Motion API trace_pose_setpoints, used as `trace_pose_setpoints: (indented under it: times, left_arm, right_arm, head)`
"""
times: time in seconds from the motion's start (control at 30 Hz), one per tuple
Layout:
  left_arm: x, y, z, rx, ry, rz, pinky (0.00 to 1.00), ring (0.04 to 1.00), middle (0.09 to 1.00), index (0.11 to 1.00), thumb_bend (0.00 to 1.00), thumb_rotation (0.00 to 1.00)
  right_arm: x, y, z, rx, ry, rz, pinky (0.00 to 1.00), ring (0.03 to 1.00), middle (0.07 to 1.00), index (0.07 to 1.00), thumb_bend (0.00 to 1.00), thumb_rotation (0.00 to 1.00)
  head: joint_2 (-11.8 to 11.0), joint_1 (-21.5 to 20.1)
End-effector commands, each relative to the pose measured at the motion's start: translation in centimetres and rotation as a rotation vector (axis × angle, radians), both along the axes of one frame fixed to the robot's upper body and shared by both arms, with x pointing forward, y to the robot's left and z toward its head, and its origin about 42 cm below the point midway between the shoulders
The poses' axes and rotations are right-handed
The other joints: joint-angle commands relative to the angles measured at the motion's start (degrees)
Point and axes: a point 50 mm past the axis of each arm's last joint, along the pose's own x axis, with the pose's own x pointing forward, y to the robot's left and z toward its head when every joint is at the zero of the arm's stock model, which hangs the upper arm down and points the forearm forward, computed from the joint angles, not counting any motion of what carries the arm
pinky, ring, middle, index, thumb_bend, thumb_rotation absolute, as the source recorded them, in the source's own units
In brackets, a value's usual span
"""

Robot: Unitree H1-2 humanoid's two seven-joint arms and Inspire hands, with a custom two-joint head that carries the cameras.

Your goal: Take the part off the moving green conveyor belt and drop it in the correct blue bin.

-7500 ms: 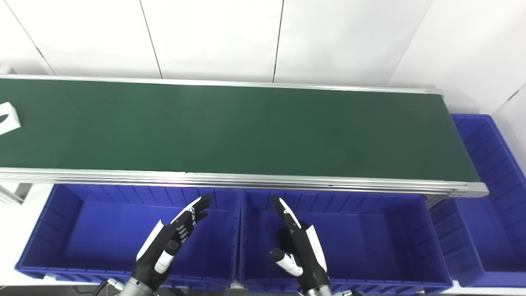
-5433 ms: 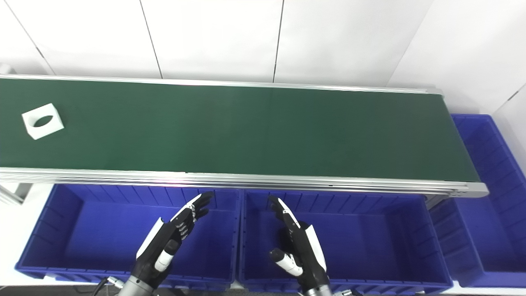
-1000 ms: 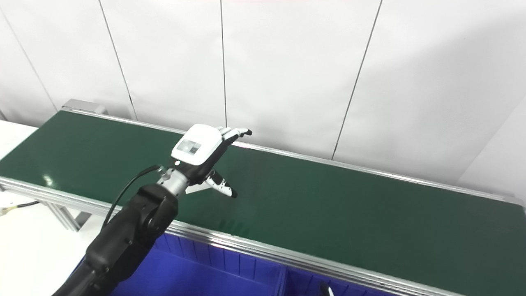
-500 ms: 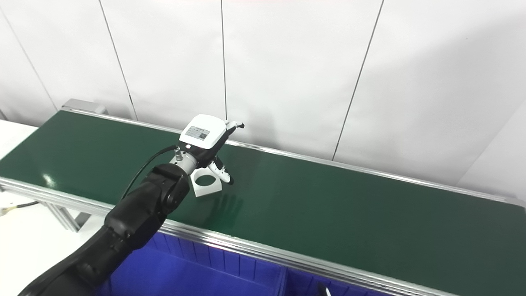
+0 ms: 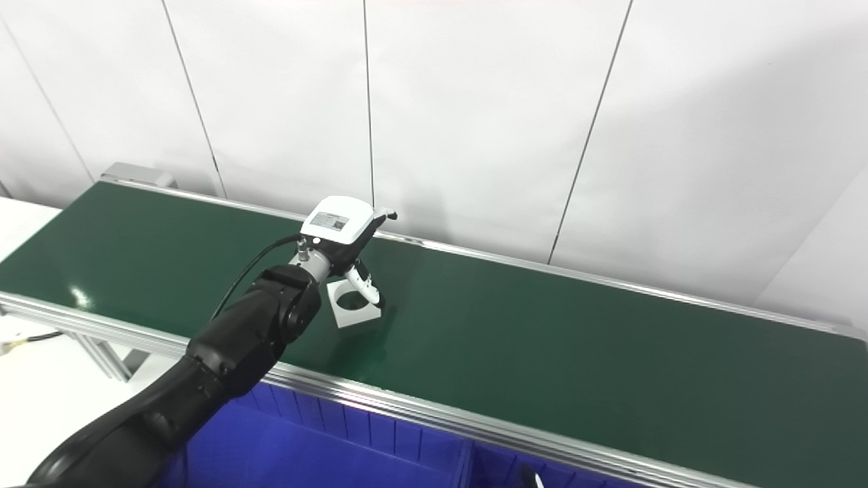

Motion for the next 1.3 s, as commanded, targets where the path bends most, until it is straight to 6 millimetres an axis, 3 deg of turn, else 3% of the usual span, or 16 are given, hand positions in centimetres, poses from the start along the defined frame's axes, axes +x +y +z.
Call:
trace_pose_setpoints:
  times: [0.0,0.23,0.4,0.67,0.8,1.0,1.1,1.17,1.2,1.23,1.27]
  left_arm:
    - [1.2,-0.6,2.0,-0.027,-0.039,0.01,0.65,0.772,0.838,0.861,1.0,0.32]
    - [0.3,-1.7,0.1,-0.095,0.067,0.051,0.67,0.767,0.83,0.859,1.0,0.32]
    - [0.2,-2.5,-1.2,-0.116,0.121,0.072,0.6,0.743,0.824,0.857,1.0,0.34]
    - [0.1,-4.6,-3.3,-0.168,0.203,0.093,0.64,0.768,0.844,0.869,1.0,0.39]
    - [0.1,-5.3,-4.5,-0.125,0.218,0.1,0.66,0.787,0.86,0.871,1.0,0.36]
    - [-0.3,-4.8,-6.6,-0.046,0.077,0.127,0.6,0.708,0.805,0.821,0.99,0.25]
    - [-0.4,-4.5,-7.0,-0.022,0.037,0.131,0.59,0.69,0.778,0.778,0.92,0.15]
    - [-0.3,-4.4,-6.9,-0.021,0.02,0.127,0.5,0.589,0.685,0.69,0.83,0.04]
    - [-0.3,-4.4,-6.9,-0.026,0.01,0.121,0.49,0.576,0.673,0.679,0.83,0.03]
    - [-0.2,-4.4,-6.9,-0.037,0.005,0.116,0.44,0.508,0.565,0.57,0.65,0.01]
    - [-0.2,-4.4,-6.9,-0.049,0.001,0.111,0.39,0.45,0.519,0.53,0.59,0.01]
  right_arm:
    - [0.4,0.4,1.1,0.031,-0.075,0.006,0.95,0.955,0.971,0.983,1.0,1.0]
    - [0.5,0.6,1.2,0.04,-0.074,0.008,0.95,0.958,0.975,0.985,1.0,1.0]
    - [0.5,0.8,1.2,0.046,-0.076,0.002,0.95,0.953,0.97,0.979,1.0,1.0]
    - [0.5,1.1,1.5,0.042,-0.091,-0.002,0.93,0.948,0.964,0.975,1.0,1.0]
    - [0.4,1.3,1.5,0.047,-0.092,0.0,0.93,0.95,0.965,0.975,1.0,1.0]
    - [0.3,1.4,1.6,0.054,-0.093,-0.003,0.94,0.949,0.961,0.975,1.0,1.0]
    - [0.2,1.4,1.6,0.048,-0.096,0.001,0.93,0.944,0.958,0.974,1.0,1.0]
    - [0.2,1.3,1.6,0.047,-0.094,0.004,0.92,0.938,0.956,0.973,1.0,1.0]
    - [0.2,1.3,1.6,0.046,-0.093,0.006,0.92,0.938,0.955,0.973,1.0,1.0]
    - [0.2,1.2,1.6,0.046,-0.092,0.008,0.92,0.938,0.956,0.974,1.0,1.0]
    - [0.2,1.2,1.6,0.046,-0.09,0.01,0.92,0.94,0.957,0.975,1.0,1.0]
  head:
    - [0.1,-0.1]
    - [0.5,-0.4]
    - [0.6,-0.9]
    - [0.9,-1.4]
    - [1.1,-1.8]
    - [1.3,-2.2]
    - [1.4,-2.2]
    - [1.4,-2.0]
    - [1.4,-1.9]
    - [1.4,-1.9]
    - [1.4,-1.9]
